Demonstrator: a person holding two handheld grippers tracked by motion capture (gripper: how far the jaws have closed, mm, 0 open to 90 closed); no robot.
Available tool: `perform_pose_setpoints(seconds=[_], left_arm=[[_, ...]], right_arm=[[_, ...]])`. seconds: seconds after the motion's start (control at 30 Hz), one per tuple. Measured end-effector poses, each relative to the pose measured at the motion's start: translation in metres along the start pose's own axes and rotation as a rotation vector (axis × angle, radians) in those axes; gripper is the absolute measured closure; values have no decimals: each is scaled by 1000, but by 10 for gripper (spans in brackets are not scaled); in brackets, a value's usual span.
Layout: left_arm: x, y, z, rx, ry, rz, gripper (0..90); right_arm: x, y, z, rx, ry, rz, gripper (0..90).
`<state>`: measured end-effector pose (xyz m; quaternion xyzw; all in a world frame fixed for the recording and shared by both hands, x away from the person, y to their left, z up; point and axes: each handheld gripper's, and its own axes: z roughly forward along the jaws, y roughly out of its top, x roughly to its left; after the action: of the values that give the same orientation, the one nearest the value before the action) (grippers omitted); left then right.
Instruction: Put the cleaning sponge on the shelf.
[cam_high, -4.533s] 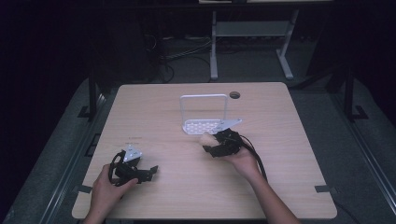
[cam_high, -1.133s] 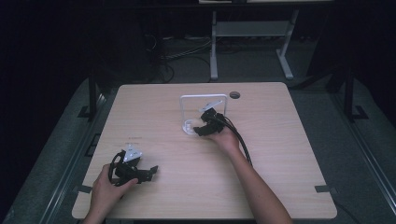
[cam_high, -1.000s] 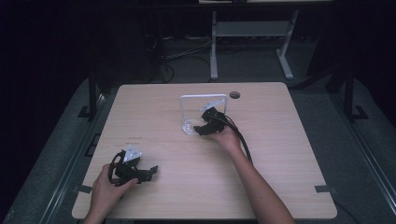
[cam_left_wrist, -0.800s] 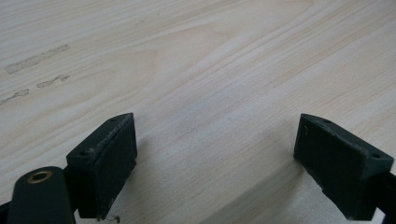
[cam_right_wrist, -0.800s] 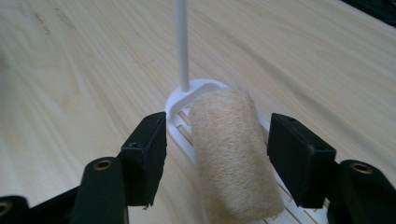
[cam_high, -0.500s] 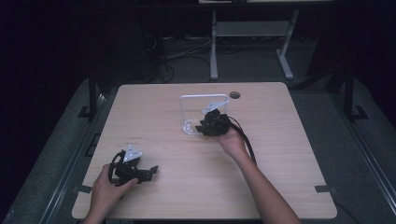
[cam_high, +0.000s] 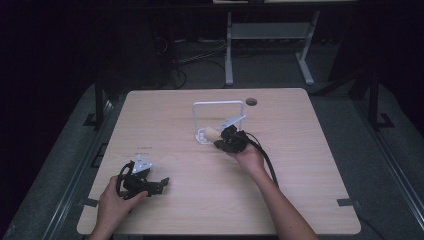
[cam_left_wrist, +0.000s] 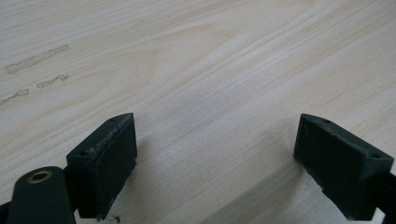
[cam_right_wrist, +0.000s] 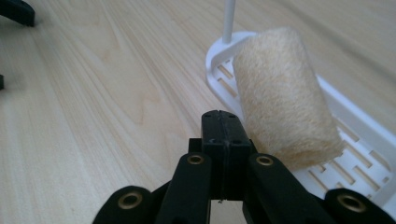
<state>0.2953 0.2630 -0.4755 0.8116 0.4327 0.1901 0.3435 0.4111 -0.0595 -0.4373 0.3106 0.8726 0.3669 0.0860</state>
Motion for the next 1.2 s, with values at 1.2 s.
perform_pose_setpoints(seconds=[1.2], left_arm=[[0,0,0,0,-1,0,127]], right_arm=[[-33,-22,10,27,-108,77,898]])
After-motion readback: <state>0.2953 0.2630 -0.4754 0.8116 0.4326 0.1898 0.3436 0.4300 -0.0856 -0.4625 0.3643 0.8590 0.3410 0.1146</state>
